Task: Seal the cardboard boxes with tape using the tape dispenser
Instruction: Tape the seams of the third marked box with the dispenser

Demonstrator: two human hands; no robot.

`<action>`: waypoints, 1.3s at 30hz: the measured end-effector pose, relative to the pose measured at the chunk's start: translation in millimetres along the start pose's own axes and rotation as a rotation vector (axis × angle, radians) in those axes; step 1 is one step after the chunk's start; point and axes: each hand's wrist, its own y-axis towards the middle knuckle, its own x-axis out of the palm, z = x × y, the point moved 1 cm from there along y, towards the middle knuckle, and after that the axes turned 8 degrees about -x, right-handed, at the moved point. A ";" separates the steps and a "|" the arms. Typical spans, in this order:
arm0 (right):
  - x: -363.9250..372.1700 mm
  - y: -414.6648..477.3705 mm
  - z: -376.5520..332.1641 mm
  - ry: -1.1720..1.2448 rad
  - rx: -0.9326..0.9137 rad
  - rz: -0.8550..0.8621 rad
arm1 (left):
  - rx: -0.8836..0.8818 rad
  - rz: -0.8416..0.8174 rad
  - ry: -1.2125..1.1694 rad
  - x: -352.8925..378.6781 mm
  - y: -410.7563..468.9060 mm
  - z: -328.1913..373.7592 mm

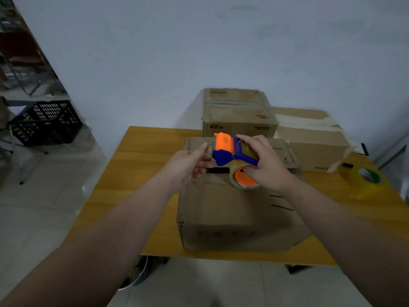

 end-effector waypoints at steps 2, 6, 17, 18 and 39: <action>-1.9 0.3 -2.1 -0.064 -0.011 -0.019 | 0.048 0.004 -0.038 1.7 -0.1 2.4; -13.9 5.1 -12.2 -0.333 -0.097 -0.078 | 0.222 0.071 0.125 -9.4 -5.5 15.6; -60.1 22.2 -19.1 -0.583 -0.140 -0.244 | 0.308 0.342 0.223 -92.0 -19.9 10.7; -58.0 22.2 -16.3 -0.675 -0.146 -0.289 | 0.252 0.338 0.240 -91.8 -16.1 0.6; 1.1 52.4 -2.9 -0.939 -0.231 -0.508 | -0.059 0.518 0.282 -72.3 41.2 -68.2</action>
